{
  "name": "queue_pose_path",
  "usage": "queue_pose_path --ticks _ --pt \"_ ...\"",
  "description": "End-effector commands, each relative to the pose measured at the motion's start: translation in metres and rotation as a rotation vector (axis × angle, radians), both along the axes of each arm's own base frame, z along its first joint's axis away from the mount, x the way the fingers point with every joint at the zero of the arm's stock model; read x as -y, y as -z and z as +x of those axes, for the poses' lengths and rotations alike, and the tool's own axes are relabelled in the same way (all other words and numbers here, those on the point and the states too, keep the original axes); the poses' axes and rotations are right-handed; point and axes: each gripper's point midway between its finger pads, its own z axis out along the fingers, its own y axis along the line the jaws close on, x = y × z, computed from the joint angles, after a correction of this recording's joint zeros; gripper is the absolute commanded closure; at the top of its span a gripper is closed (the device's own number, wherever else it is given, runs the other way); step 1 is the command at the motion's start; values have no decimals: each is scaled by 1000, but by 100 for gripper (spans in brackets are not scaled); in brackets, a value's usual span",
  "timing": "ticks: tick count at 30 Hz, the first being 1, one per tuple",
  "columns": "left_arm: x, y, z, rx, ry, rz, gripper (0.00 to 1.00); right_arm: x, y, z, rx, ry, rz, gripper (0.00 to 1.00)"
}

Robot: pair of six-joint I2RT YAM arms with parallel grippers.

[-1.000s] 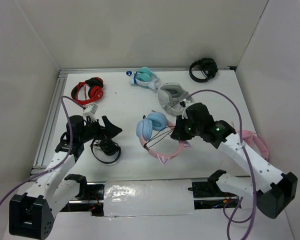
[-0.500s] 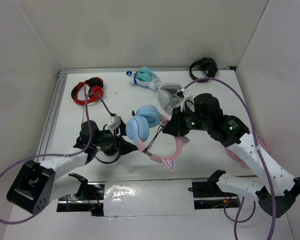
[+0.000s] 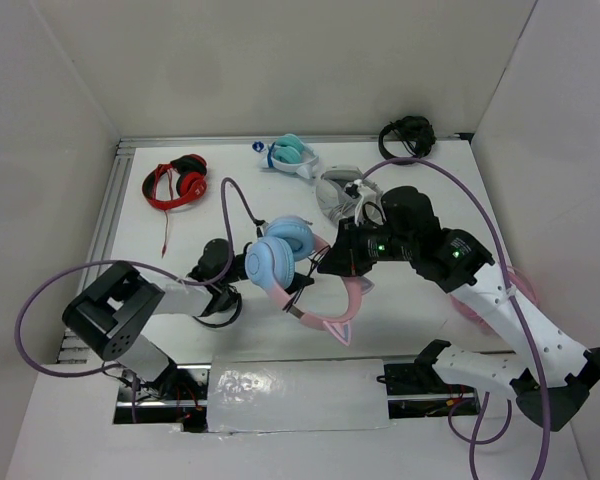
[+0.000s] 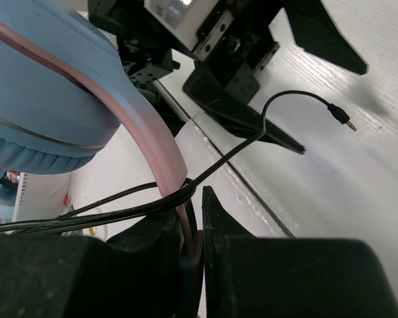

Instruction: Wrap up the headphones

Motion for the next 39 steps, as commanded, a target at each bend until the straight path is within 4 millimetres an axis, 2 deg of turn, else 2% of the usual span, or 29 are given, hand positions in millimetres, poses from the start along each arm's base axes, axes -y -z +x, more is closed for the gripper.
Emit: queue_pose_path --ticks 1,5,9,10,14,18,23,30,39 --pt "4 -74 25 303 -113 -205 0 -13 -48 -7 82 -54 150 100" --pt "16 -70 25 282 -62 -210 1 -14 -48 -6 83 -47 167 100" --pt "26 -78 32 266 -84 -260 1 -15 -50 -5 90 -38 183 100" --pt "26 -84 30 283 -74 -281 1 -14 -49 -4 91 -30 181 100" --pt "28 -83 22 276 -32 -310 1 -11 -48 1 90 -3 184 100" --pt "27 -86 26 241 -51 -354 1 -12 -46 5 91 2 192 100" --pt "22 -106 26 278 -86 -413 1 -8 -41 8 82 23 205 100" --pt "22 -136 6 376 -38 -449 1 1 -40 17 89 78 215 100" --pt "27 -161 4 421 -50 -503 1 -5 -40 14 81 40 269 100"
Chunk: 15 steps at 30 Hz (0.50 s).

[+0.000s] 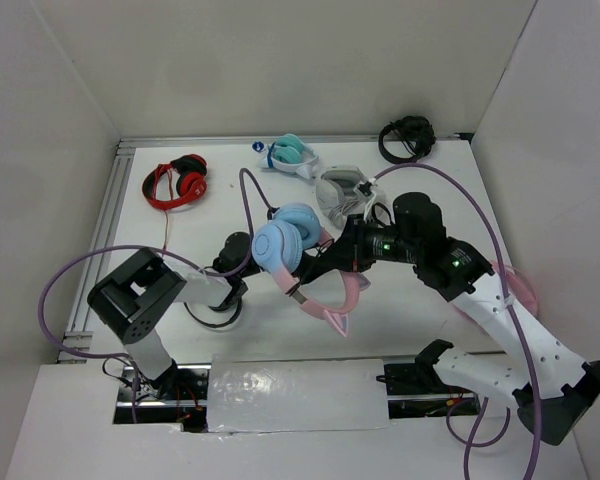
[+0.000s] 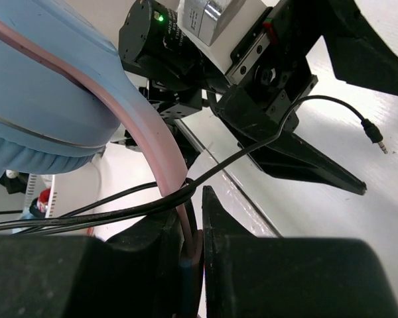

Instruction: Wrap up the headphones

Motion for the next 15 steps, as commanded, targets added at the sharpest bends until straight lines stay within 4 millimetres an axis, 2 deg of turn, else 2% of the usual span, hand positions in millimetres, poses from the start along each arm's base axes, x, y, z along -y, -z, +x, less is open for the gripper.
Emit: queue_pose_path --ticks 1,4,5,6,8,10,11,13,14,15 --pt "-17 -150 -25 539 -19 -411 1 -8 -39 -2 97 -41 136 100" --pt "-17 -152 -24 552 -28 -410 9 -8 -41 -3 95 -42 144 100" --pt "-17 -153 -26 547 -25 -407 25 -7 -42 -2 96 -27 144 100" --pt "-16 -150 -27 539 -15 -397 33 -5 -42 -1 103 -17 146 100" --pt "-15 -145 -30 538 1 -373 48 -1 -43 5 106 21 140 100" --pt "-13 -135 -30 504 10 -342 57 2 -39 10 98 50 128 100" --pt "-13 -133 -31 498 16 -334 68 7 -38 17 100 93 117 100" --pt "-12 -123 -36 463 41 -303 79 11 -33 22 88 118 99 100" --pt "-12 -116 -38 435 39 -291 100 15 -30 25 81 131 94 100" --pt "-11 -111 -38 378 29 -292 100 18 -26 27 72 153 82 100"
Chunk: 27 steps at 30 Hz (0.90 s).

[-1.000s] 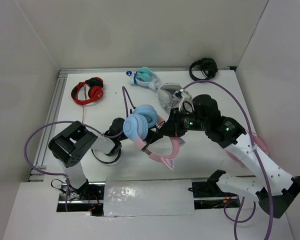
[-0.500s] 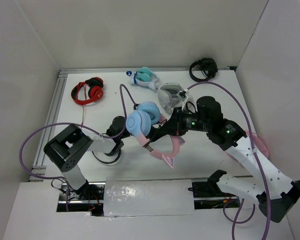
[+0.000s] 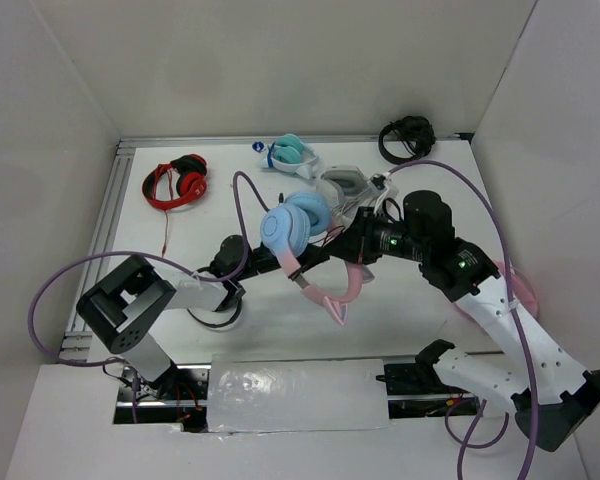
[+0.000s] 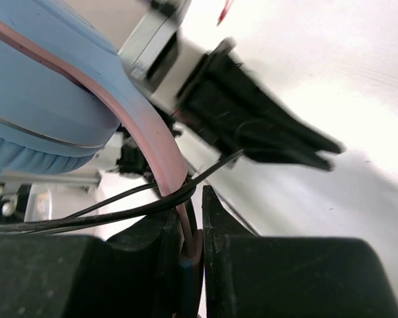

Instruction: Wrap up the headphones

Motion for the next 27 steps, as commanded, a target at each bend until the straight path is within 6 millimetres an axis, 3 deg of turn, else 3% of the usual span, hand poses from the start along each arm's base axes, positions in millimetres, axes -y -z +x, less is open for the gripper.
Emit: queue_pose_path --ticks 1,4,5,6,9,10,11,13,18,20,21,22,24,27 --pt "-13 -85 -28 280 12 -265 100 11 -15 14 50 89 38 100" --pt "-15 -72 -39 194 57 -240 100 28 2 29 21 204 -5 100" --pt "-12 -55 -40 112 72 -188 100 34 13 31 -6 237 -24 100" --pt "-9 -49 -44 47 100 -167 100 48 20 43 -12 332 -58 100" --pt "5 -24 -60 -110 168 -52 100 83 47 53 -69 526 -162 100" --pt "9 -26 -54 -150 132 -40 100 100 60 59 -80 625 -208 100" --pt "13 -10 -58 -202 136 27 100 110 67 60 -90 672 -230 100" --pt "17 0 -56 -263 118 72 100 129 79 65 -112 779 -272 100" --pt "31 12 -67 -387 210 140 100 160 123 63 -199 941 -397 100" --pt "44 27 -69 -448 250 182 100 174 140 61 -226 1013 -457 100" --pt "49 46 -68 -505 254 221 100 179 145 61 -243 1052 -469 100" --pt "55 44 -65 -505 266 216 100 187 157 59 -267 1086 -507 100" --pt "61 68 -66 -566 292 248 100 203 168 55 -293 1165 -553 100" --pt "74 81 -56 -586 299 268 100 219 195 46 -348 1223 -622 100"
